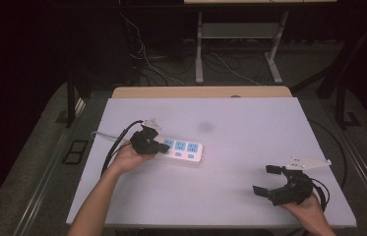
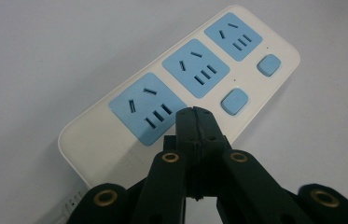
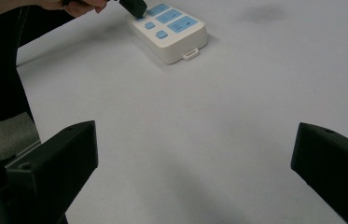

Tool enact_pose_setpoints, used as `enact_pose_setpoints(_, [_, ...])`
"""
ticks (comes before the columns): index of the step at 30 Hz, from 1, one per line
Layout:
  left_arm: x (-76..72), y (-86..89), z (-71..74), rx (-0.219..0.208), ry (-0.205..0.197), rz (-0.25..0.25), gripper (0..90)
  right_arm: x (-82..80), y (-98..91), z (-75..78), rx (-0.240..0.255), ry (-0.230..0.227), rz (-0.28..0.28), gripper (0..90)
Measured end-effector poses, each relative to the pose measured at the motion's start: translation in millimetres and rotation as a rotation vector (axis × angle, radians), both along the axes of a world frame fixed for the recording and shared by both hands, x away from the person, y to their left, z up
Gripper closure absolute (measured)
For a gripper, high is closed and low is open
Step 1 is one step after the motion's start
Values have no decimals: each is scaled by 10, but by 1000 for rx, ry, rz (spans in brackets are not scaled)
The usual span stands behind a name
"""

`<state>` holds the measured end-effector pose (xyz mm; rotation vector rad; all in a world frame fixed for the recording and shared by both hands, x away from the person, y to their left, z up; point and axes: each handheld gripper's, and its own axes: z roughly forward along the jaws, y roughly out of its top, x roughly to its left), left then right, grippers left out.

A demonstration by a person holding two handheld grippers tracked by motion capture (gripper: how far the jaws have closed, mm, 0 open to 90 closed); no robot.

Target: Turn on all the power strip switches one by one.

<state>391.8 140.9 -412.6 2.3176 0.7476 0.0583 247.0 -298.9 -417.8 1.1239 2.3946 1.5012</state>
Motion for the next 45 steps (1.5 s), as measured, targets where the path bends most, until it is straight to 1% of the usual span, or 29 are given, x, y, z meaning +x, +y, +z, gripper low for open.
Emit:
enact_pose_setpoints(8, [4,0,-10,-5,14,10,898,-5,-41,19,10,-8,-13,4])
enact_pose_setpoints(11, [1,0,-12,2,17,13,899,-8,-39,23,12,-8,-14,3])
enact_pose_setpoints(15, [-7,-19,0,22,2,10,898,-10,-37,24,13,-9,-13,4])
enact_pose_setpoints(18, [-14,-26,6,31,-1,9,897,-9,-39,21,12,-8,-13,3])
enact_pose_setpoints(22, [-9,-28,6,28,1,9,896,-13,-38,23,14,-7,-14,4])
enact_pose_setpoints(24, [-19,-49,17,47,-18,0,896,-15,-39,23,16,-7,-15,4])
enact_pose_setpoints(25, [-25,-56,20,52,-21,1,896,-16,-40,21,17,-6,-14,4])
enact_pose_setpoints(29, [-20,-48,28,41,-15,9,895,-18,-33,8,16,-2,-13,3])
enact_pose_setpoints(32, [-21,-40,27,44,-29,-10,895,-21,-23,-1,11,1,-8,3])
enact_pose_setpoints(35, [-29,-47,29,44,-35,-16,895,-23,-28,0,12,3,-10,4])
enact_pose_setpoints(37, [-34,-48,45,37,-39,-17,894,-20,-35,0,12,2,-11,3])
enact_pose_setpoints(39, [-37,-43,65,22,-45,-14,895,-16,-40,-1,15,1,-12,3])
enact_pose_setpoints(43, [-37,-34,104,21,-49,-18,894,-17,-44,2,15,-1,-13,3])
enact_pose_setpoints(45, [-39,-34,133,11,-55,-19,894,-18,-45,4,15,-1,-14,3])
